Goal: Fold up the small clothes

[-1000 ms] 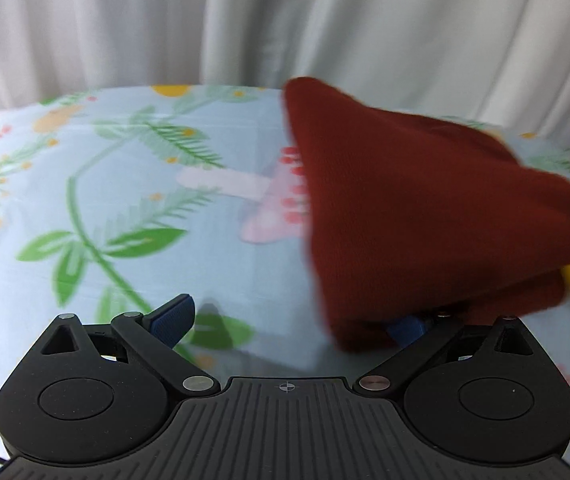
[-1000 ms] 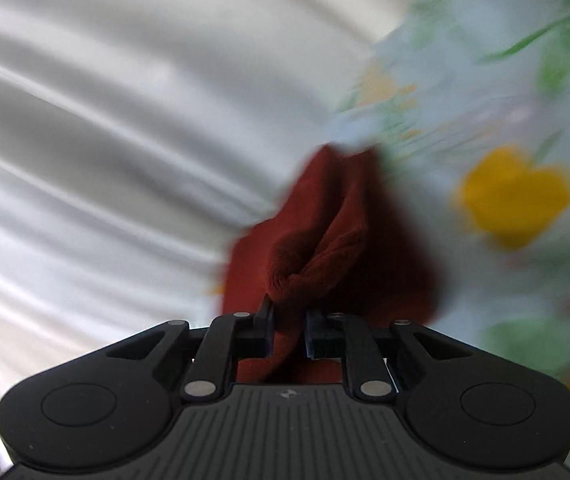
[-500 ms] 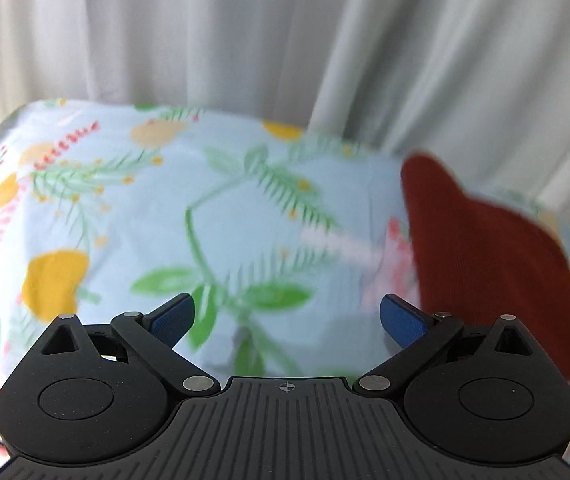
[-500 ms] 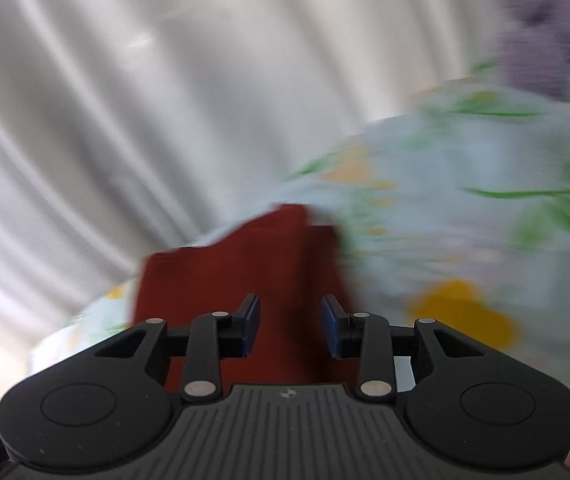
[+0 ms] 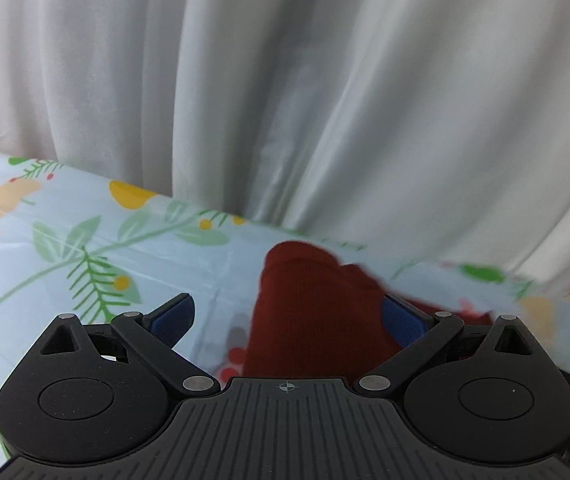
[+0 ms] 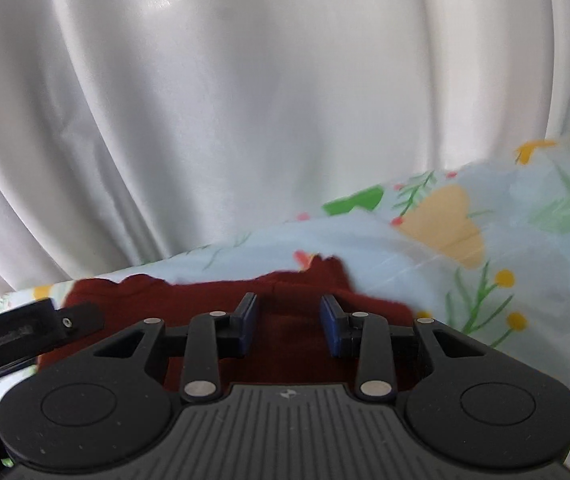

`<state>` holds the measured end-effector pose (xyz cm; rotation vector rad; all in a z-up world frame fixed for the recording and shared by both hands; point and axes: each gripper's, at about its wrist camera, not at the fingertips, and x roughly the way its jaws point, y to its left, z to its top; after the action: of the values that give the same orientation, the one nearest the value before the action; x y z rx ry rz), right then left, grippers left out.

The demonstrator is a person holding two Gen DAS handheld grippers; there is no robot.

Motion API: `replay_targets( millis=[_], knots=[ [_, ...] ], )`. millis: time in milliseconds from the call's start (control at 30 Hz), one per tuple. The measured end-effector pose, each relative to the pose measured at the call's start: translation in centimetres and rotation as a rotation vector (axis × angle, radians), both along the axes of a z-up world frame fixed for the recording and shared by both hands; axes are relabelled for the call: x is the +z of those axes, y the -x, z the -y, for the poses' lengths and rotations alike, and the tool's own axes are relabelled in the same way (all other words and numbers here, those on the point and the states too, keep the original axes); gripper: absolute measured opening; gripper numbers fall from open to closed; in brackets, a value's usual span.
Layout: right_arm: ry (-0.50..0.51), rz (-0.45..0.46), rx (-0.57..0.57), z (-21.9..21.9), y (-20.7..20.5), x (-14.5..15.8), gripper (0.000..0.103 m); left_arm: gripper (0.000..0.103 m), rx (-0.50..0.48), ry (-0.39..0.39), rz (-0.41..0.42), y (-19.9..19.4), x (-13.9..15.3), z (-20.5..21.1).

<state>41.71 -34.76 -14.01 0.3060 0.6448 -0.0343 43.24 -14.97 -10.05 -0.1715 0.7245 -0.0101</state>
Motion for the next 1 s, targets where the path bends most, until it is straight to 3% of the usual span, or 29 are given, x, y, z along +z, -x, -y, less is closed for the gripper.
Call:
replay_targets(
  millis=[233, 533, 667, 800, 900, 1000],
  knots=[
    [0.069, 0.030, 0.000, -0.3, 0.2, -0.3, 0.033, 0.103, -0.007, -0.033, -0.083, -1.4, -2.0, 0.2],
    [0.127, 0.050, -0.025, -1.5, -0.3, -0.3, 0.034, 0.103, 0.002, -0.014, -0.104, -1.8, -2.5, -0.2],
    [0.082, 0.052, -0.065, -0.7, 1.0, 0.4, 0.047, 0.103, -0.010, -0.005, -0.110, -1.3, -2.3, -0.7],
    [0.054, 0.034, -0.009, -0.1, 5.5, 1.9, 0.052, 0.103, -0.071, 0.055, -0.089, 1.8, -1.3, -2.5],
    [0.081, -0.019, 0.045, 0.2, 10.9, 2.0, 0.055, 0.103, -0.182, 0.098, -0.053, 6.0, -0.6, -4.3],
    [-0.010, -0.046, 0.051, 1.7, 16.0, 1.7, 0.061, 0.103, -0.214, 0.181, -0.077, 10.4, -0.7, -6.9]
  ],
)
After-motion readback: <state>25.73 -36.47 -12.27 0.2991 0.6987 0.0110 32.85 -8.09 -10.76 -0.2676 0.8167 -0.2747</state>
